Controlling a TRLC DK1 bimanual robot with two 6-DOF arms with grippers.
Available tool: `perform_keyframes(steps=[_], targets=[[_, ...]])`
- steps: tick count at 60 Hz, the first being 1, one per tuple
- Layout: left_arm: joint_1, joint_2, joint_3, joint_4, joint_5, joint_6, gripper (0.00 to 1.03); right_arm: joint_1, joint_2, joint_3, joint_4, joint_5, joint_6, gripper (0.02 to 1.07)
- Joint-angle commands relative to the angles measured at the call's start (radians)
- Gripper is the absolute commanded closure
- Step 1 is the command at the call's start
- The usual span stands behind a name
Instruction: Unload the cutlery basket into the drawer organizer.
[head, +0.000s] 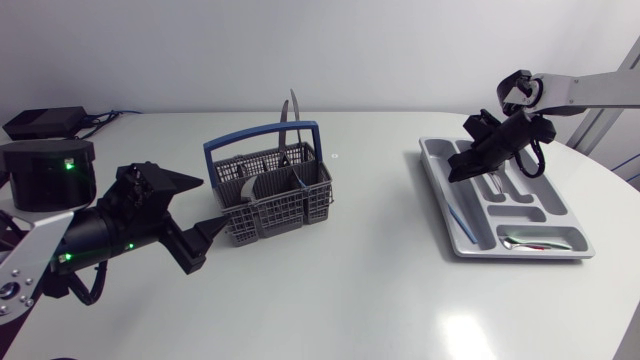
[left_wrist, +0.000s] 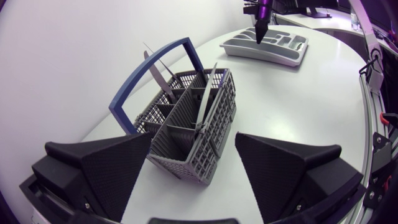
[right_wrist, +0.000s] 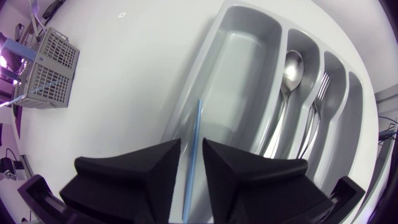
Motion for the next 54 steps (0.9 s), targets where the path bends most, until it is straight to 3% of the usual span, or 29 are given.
perform_keyframes(steps=[1, 6, 27, 45, 50, 54], targets=[[-0.009, 0.033, 0.036, 0.021, 0.003, 0.036, 0.09, -0.008, -0.033, -0.011, 0.018, 0.007, 0.026, 0.4], [-0.023, 0.072, 0.047, 0.056, 0.003, 0.049, 0.09, -0.002, -0.12, -0.101, 0.084, 0.007, 0.027, 0.31], [-0.035, 0.339, 0.173, 0.119, 0.015, 0.155, 0.14, 0.111, -0.424, -0.436, 0.184, 0.003, 0.012, 0.23], [0.027, 0.438, 0.265, 0.03, 0.164, 0.266, 0.35, 0.188, -0.538, -0.592, 0.217, 0.004, 0.021, 0.23], [0.037, 0.455, 0.312, -0.087, 0.205, 0.342, 0.49, 0.196, -0.545, -0.607, 0.222, 0.004, 0.021, 0.23], [0.047, 0.458, 0.319, -0.091, 0.216, 0.361, 0.59, 0.205, -0.547, -0.615, 0.225, 0.006, 0.024, 0.23]])
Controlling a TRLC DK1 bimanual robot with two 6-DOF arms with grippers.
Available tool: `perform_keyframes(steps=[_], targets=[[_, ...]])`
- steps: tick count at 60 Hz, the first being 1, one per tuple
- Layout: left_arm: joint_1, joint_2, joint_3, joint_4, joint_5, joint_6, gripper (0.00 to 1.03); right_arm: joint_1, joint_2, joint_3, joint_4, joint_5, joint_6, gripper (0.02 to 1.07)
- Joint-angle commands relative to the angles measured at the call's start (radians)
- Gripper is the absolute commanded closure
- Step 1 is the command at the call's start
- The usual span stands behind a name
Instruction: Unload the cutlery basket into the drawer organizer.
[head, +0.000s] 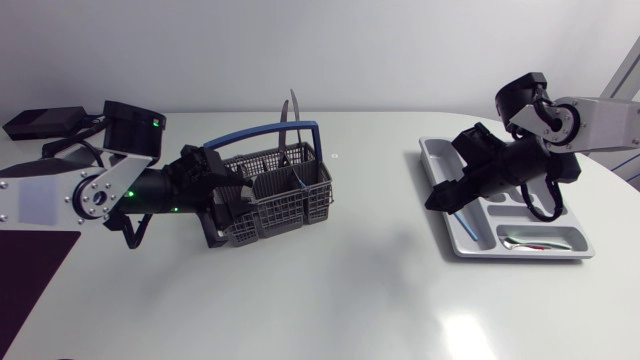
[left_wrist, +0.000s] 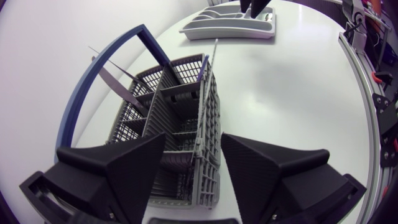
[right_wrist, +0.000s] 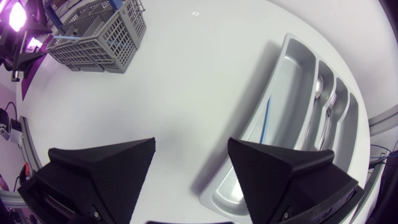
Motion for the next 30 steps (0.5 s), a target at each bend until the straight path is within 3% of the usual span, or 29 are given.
perform_keyframes(steps=[1, 4, 10, 26, 30], targets=[[0.017, 0.023, 0.04, -0.013, 0.022, 0.06, 0.61, 0.018, -0.02, -0.035, 0.011, 0.004, 0.023, 0.23], [0.029, 0.03, 0.049, -0.022, 0.038, 0.071, 0.67, 0.026, -0.02, -0.041, 0.016, 0.004, 0.026, 0.23], [0.051, 0.048, 0.072, -0.056, 0.056, 0.094, 0.68, 0.052, -0.019, -0.055, 0.028, 0.024, 0.035, 0.23], [0.082, 0.097, 0.123, -0.148, 0.137, 0.183, 1.0, 0.106, -0.007, -0.07, 0.056, 0.057, 0.06, 0.23], [0.089, 0.1, 0.132, -0.153, 0.165, 0.17, 1.0, 0.116, -0.005, -0.073, 0.059, 0.066, 0.064, 0.23]])
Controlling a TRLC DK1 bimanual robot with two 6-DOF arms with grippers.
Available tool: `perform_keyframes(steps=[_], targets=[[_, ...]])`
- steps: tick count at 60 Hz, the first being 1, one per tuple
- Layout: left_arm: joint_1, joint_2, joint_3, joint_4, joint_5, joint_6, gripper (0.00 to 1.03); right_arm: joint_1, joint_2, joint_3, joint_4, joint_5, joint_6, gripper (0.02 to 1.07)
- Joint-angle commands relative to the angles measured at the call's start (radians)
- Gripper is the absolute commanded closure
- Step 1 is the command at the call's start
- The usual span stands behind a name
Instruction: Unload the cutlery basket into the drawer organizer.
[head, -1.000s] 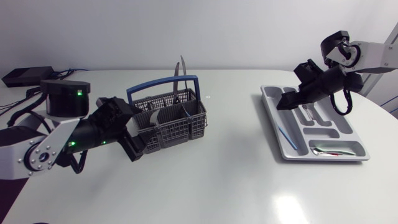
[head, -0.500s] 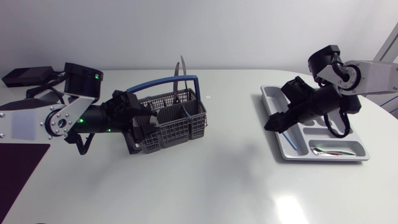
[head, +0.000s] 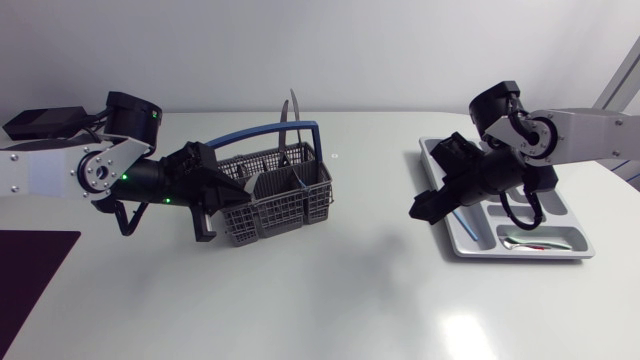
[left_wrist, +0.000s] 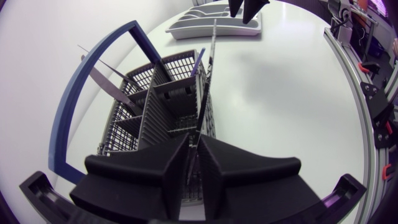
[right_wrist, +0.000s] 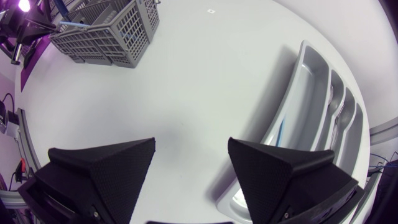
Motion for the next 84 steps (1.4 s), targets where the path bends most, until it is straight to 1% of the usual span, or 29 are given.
perform_keyframes(steps=[1, 6, 12, 21, 27, 34, 41, 45, 47, 49, 53, 59, 61, 63, 64, 67, 72, 74, 77, 78, 79, 84], targets=[[0.018, 0.022, 0.044, -0.021, 0.042, 0.029, 1.0, 0.016, 0.0, -0.027, 0.007, 0.014, 0.022, 0.23], [0.027, 0.027, 0.061, -0.053, 0.066, 0.026, 1.0, 0.027, 0.0, -0.032, 0.009, 0.023, 0.028, 0.21], [0.048, 0.017, 0.074, -0.058, 0.098, -0.01, 1.0, 0.039, -0.003, -0.038, 0.01, 0.025, 0.034, 0.21], [0.088, -0.012, 0.088, -0.059, 0.17, -0.086, 1.0, 0.064, -0.014, -0.044, 0.01, 0.029, 0.046, 0.21], [0.11, -0.055, 0.107, -0.064, 0.213, -0.16, 1.0, 0.079, -0.025, -0.049, 0.01, 0.029, 0.051, 0.21], [0.13, -0.108, 0.157, -0.09, 0.239, -0.241, 1.0, 0.111, -0.074, -0.067, 0.01, 0.028, 0.055, 0.21], [0.146, -0.158, 0.209, -0.134, 0.258, -0.278, 1.0, 0.152, -0.132, -0.092, 0.018, 0.026, 0.066, 0.21], [0.166, -0.178, 0.252, -0.174, 0.296, -0.323, 1.0, 0.172, -0.175, -0.106, 0.024, 0.025, 0.069, 0.2], [0.166, -0.182, 0.263, -0.185, 0.302, -0.335, 1.0, 0.185, -0.196, -0.112, 0.03, 0.023, 0.069, 0.2], [0.166, -0.197, 0.281, -0.202, 0.318, -0.378, 1.0, 0.2, -0.236, -0.121, 0.041, 0.022, 0.071, 0.2], [0.163, -0.211, 0.295, -0.217, 0.319, -0.419, 1.0, 0.226, -0.279, -0.124, 0.047, 0.022, 0.075, 0.2], [0.143, -0.243, 0.298, -0.219, 0.319, -0.516, 1.0, 0.264, -0.342, -0.126, 0.053, 0.022, 0.089, 0.2], [0.123, -0.251, 0.298, -0.219, 0.319, -0.562, 1.0, 0.283, -0.36, -0.124, 0.057, 0.022, 0.094, 0.2], [0.122, -0.251, 0.298, -0.219, 0.319, -0.569, 1.0, 0.297, -0.376, -0.126, 0.063, 0.022, 0.097, 0.2], [0.104, -0.262, 0.292, -0.219, 0.321, -0.605, 1.0, 0.304, -0.387, -0.126, 0.066, 0.02, 0.098, 0.2], [0.077, -0.279, 0.275, -0.217, 0.321, -0.637, 1.0, 0.324, -0.4, -0.123, 0.069, 0.014, 0.101, 0.2], [0.03, -0.311, 0.254, -0.203, 0.321, -0.7, 1.0, 0.355, -0.408, -0.109, 0.069, -0.041, 0.112, 0.2], [0.015, -0.314, 0.249, -0.2, 0.321, -0.711, 1.0, 0.366, -0.408, -0.103, 0.069, -0.069, 0.112, 0.2], [-0.021, -0.32, 0.239, -0.2, 0.325, -0.712, 1.0, 0.395, -0.399, -0.093, 0.075, -0.073, 0.114, 0.2], [-0.044, -0.328, 0.226, -0.2, 0.325, -0.712, 1.0, 0.406, -0.396, -0.092, 0.076, -0.075, 0.114, 0.2], [-0.045, -0.328, 0.226, -0.2, 0.325, -0.712, 1.0, 0.409, -0.394, -0.092, 0.076, -0.077, 0.114, 0.19], [-0.105, -0.329, 0.194, -0.199, 0.348, -0.706, 1.0, 0.435, -0.38, -0.081, 0.093, -0.159, 0.127, 0.18]])
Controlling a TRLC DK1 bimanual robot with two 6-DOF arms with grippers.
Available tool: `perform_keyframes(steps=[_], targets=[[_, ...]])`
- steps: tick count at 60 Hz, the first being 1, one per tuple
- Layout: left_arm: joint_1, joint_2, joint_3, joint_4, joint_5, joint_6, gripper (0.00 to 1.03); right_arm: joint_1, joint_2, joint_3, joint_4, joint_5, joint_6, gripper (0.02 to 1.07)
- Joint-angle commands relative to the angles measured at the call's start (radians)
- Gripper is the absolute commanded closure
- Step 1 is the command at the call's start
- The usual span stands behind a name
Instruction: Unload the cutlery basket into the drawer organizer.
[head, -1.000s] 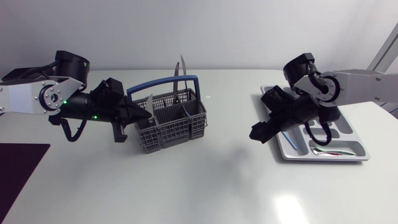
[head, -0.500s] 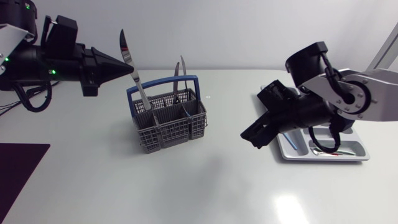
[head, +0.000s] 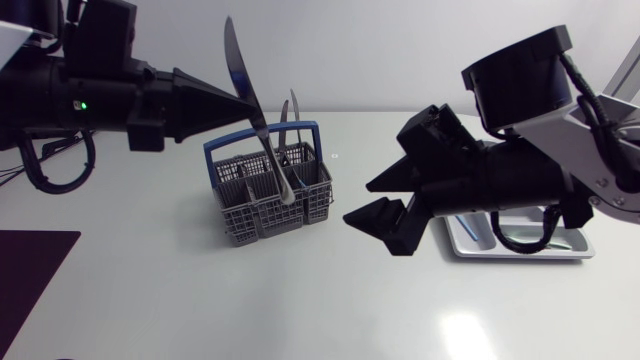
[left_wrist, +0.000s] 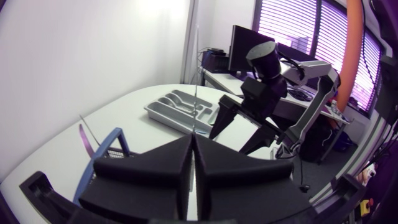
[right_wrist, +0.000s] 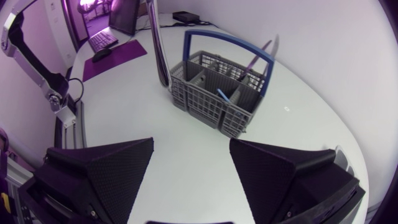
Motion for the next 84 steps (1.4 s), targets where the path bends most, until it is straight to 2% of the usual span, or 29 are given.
perform_keyframes(steps=[1, 12, 23, 31, 35, 44, 45, 46, 49, 51, 60, 63, 67, 68, 71, 73, 74, 76, 80, 84], targets=[[-0.041, -0.012, -0.042, 0.009, 0.041, -0.022, 1.0, 0.022, 0.024, 0.017, 0.014, -0.038, 0.026, 0.18], [-0.103, -0.021, -0.077, 0.009, 0.068, -0.017, 1.0, 0.03, 0.053, 0.049, 0.0, -0.181, 0.005, 0.18], [-0.167, -0.016, -0.077, 0.007, 0.083, -0.034, 1.0, 0.055, 0.096, 0.09, -0.023, -0.253, -0.012, 0.2], [-0.187, -0.005, -0.07, 0.007, 0.083, -0.047, 1.0, 0.075, 0.097, 0.087, -0.026, -0.294, -0.02, 0.36], [-0.201, 0.001, -0.067, 0.0, 0.083, -0.048, 1.0, 0.087, 0.097, 0.081, -0.026, -0.3, -0.027, 0.47], [-0.213, 0.002, -0.068, 0.0, 0.083, -0.065, 1.0, 0.091, 0.085, 0.063, -0.026, -0.351, -0.038, 0.81], [-0.215, 0.002, -0.068, 0.0, 0.083, -0.068, 1.0, 0.093, 0.085, 0.059, -0.026, -0.351, -0.04, 0.9], [-0.216, 0.002, -0.068, -0.002, 0.083, -0.068, 1.0, 0.093, 0.085, 0.058, -0.026, -0.353, -0.041, 0.93], [-0.216, 0.002, -0.068, -0.003, 0.083, -0.073, 1.0, 0.093, 0.079, 0.047, -0.026, -0.362, -0.043, 0.96], [-0.215, 0.001, -0.068, -0.005, 0.087, -0.074, 1.0, 0.094, 0.073, 0.041, -0.023, -0.363, -0.044, 1.02], [-0.213, -0.001, -0.07, -0.016, 0.116, -0.088, 0.98, 0.119, 0.059, 0.02, -0.026, -0.351, -0.043, 1.02], [-0.213, -0.001, -0.07, -0.019, 0.116, -0.088, 0.92, 0.119, 0.057, 0.017, -0.026, -0.351, -0.041, 1.02], [-0.213, -0.012, -0.071, -0.028, 0.116, -0.085, 0.77, 0.119, 0.048, 0.009, -0.026, -0.351, -0.04, 1.02], [-0.209, -0.016, -0.073, -0.031, 0.114, -0.083, 0.68, 0.117, 0.045, 0.006, -0.026, -0.35, -0.038, 1.02], [-0.195, -0.022, -0.073, -0.037, 0.114, -0.083, 0.55, 0.114, 0.034, -0.002, -0.026, -0.348, -0.037, 1.02], [-0.181, -0.03, -0.074, -0.045, 0.113, -0.082, 0.39, 0.11, 0.025, -0.008, -0.028, -0.345, -0.035, 1.02], [-0.181, -0.03, -0.074, -0.045, 0.113, -0.08, 0.38, 0.105, 0.02, -0.01, -0.029, -0.343, -0.035, 1.02], [-0.163, -0.038, -0.079, -0.052, 0.1, -0.063, 0.25, 0.096, 0.011, -0.016, -0.032, -0.337, -0.035, 1.02], [-0.126, -0.048, -0.09, -0.057, 0.083, -0.04, 0.14, 0.068, -0.012, -0.026, -0.043, -0.331, -0.035, 1.02], [-0.117, -0.065, -0.108, -0.063, 0.022, -0.004, 0.11, 0.021, -0.036, -0.04, -0.052, -0.323, -0.037, 1.02]])
